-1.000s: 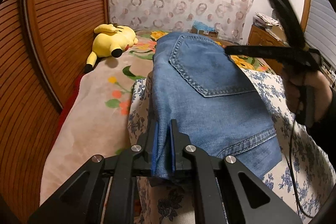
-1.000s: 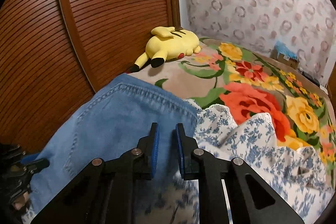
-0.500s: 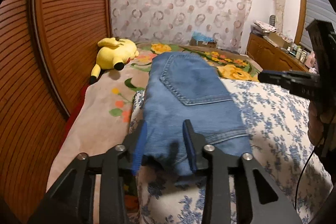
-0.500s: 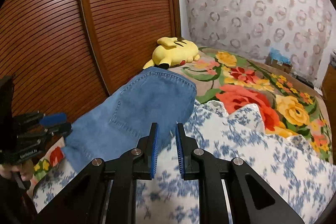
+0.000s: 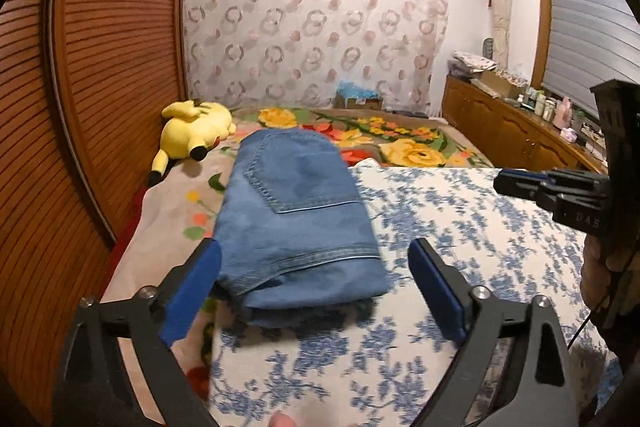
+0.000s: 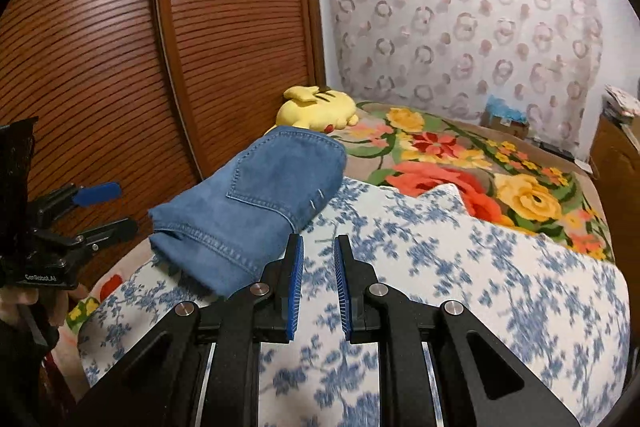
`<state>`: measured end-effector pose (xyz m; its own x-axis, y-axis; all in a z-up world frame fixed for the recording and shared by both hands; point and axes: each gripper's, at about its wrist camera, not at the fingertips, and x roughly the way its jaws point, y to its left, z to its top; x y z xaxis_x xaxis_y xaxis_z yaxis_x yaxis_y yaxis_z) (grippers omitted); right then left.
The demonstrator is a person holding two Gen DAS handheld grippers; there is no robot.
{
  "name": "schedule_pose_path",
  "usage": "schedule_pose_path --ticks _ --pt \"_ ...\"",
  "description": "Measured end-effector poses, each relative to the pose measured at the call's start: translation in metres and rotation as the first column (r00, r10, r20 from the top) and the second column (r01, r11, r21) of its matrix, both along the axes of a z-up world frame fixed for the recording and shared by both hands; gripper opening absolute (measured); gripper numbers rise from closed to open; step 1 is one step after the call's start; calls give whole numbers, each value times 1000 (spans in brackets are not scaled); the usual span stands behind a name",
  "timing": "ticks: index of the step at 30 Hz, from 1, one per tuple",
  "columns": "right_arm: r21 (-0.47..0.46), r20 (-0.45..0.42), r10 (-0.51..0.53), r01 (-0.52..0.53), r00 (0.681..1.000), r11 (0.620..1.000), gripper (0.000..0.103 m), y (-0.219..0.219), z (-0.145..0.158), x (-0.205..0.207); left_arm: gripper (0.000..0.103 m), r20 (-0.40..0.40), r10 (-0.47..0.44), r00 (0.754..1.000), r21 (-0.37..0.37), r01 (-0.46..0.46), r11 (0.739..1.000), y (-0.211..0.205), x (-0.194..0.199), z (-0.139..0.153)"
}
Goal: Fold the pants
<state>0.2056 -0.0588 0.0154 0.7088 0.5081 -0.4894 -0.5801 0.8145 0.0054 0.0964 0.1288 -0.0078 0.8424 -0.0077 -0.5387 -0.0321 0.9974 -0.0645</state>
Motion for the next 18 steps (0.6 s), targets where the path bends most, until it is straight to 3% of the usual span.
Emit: schedule_pose_path --ticks 4,5,7,15,18 --pt "5 12 -50 50 999 999 17 -21 0 -30 102 8 -30 1000 -7 30 1000 -19 -6 3" --pt "6 13 -66 66 998 998 20 -27 0 -38 102 11 -42 999 -7 42 999 -25 -8 4" --pt "16 24 -95 95 995 995 37 -38 3 -52 102 17 -54 998 -4 54 999 -35 -11 6" --pt "37 52 -209 208 977 978 59 -84 15 -108 102 29 -81 996 21 80 997 -83 -28 14" --pt "46 61 -240 237 969 970 61 -96 22 -128 102 32 -99 995 16 99 995 -98 -34 18"
